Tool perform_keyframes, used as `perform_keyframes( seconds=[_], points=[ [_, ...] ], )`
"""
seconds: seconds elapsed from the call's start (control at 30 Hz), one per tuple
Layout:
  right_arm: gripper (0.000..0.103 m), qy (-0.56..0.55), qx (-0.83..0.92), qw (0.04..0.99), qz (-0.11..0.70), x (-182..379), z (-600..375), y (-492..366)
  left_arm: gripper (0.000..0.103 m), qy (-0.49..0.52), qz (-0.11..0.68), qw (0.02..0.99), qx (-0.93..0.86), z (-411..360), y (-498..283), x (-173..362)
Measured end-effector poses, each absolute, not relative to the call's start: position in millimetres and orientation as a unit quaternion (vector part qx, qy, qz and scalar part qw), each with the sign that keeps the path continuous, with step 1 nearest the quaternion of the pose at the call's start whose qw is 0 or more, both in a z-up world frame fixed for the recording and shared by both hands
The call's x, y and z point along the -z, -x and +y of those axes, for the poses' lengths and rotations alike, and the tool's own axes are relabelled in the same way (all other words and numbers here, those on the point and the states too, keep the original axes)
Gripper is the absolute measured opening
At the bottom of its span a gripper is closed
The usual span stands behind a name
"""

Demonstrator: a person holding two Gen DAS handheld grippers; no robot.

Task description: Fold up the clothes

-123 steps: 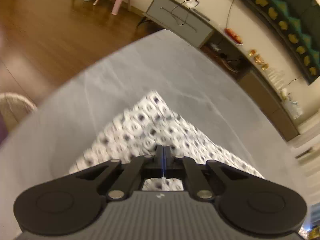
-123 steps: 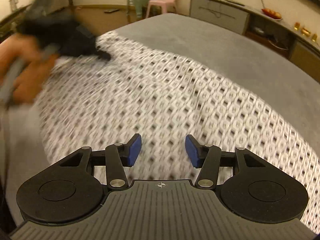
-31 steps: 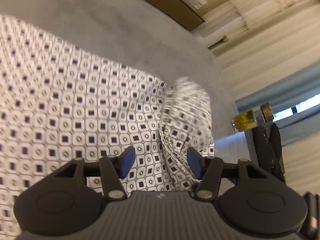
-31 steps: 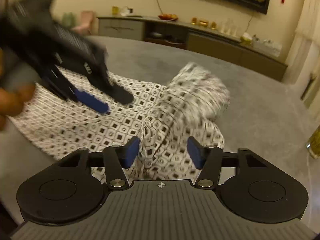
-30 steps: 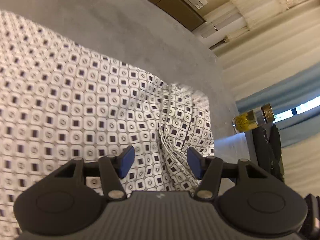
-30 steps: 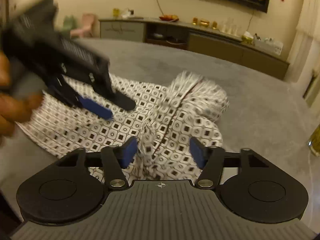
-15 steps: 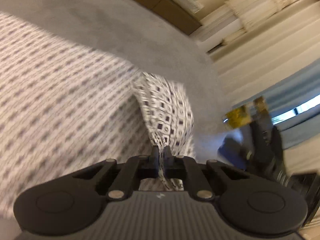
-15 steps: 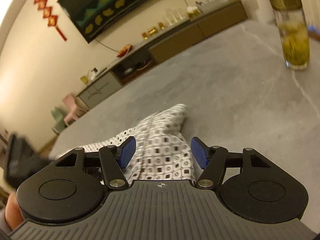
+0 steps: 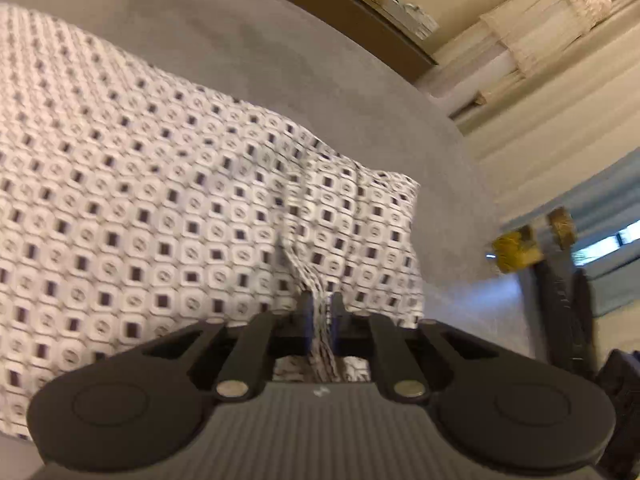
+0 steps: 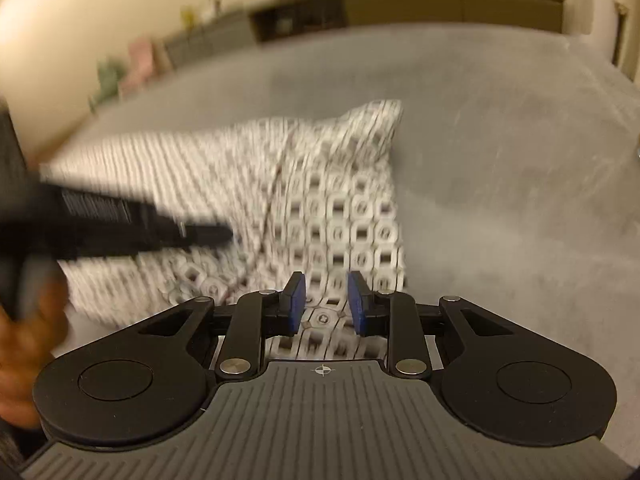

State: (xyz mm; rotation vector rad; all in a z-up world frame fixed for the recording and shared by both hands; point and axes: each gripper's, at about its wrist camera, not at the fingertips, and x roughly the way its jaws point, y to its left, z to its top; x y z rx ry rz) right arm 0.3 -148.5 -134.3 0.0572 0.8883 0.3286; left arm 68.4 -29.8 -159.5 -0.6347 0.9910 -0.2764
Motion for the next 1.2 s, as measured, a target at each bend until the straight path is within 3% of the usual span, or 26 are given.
perform_keyframes(
  seconds=[0.1, 0.27, 0.33, 0.37, 0.4, 0.47, 0.53, 0.6, 0.67, 0.97, 1.03, 1.1, 1.2],
  points=[
    [0.029, -0.054, -0.169, 0.893, 0.413, 118, -153, -6, 0.042, 0.312, 0.456, 0.823, 0.132, -25, -79, 157],
    [0.036, -0.060, -0.148, 0.917, 0.365, 74, -174, -52, 0.047, 0.305, 0.460, 0.823, 0.131, -36, -121, 159],
    [0.038, -0.069, -0.138, 0.917, 0.369, 73, -183, -83, 0.040, 0.300, 0.460, 0.827, 0.126, -41, -134, 161],
    [0.038, -0.084, -0.130, 0.916, 0.370, 76, -191, -95, 0.019, 0.293, 0.455, 0.832, 0.121, -44, -135, 160],
    [0.038, -0.105, -0.123, 0.915, 0.369, 81, -200, -102, 0.005, 0.283, 0.443, 0.841, 0.125, -48, -134, 157],
    [0.039, -0.154, -0.114, 0.905, 0.381, 97, -217, -110, 0.003, 0.222, 0.379, 0.888, 0.135, -57, -112, 137],
    [0.039, -0.154, -0.123, 0.902, 0.385, 99, -221, -109, 0.004, 0.091, 0.260, 0.945, 0.178, -76, -66, 107],
    [0.042, -0.148, -0.131, 0.906, 0.375, 97, -224, -103, 0.003, 0.089, 0.291, 0.937, 0.170, -74, -66, 121],
    [0.044, -0.151, -0.134, 0.904, 0.377, 100, -225, -104, 0.003, 0.169, 0.371, 0.904, 0.128, -52, -87, 153],
    [0.043, -0.084, -0.189, 0.901, 0.382, 98, -189, -93, 0.005, 0.245, 0.394, 0.878, 0.116, -47, -106, 158],
    [0.038, -0.071, -0.202, 0.900, 0.379, 99, -180, -91, 0.008, 0.255, 0.400, 0.873, 0.116, -47, -108, 159],
    [0.033, -0.048, -0.200, 0.898, 0.389, 105, -173, -94, 0.025, 0.269, 0.405, 0.866, 0.115, -47, -111, 161],
    [0.031, -0.016, -0.176, 0.892, 0.415, 119, -168, -101, 0.043, 0.297, 0.413, 0.854, 0.112, -48, -118, 164]
  ],
)
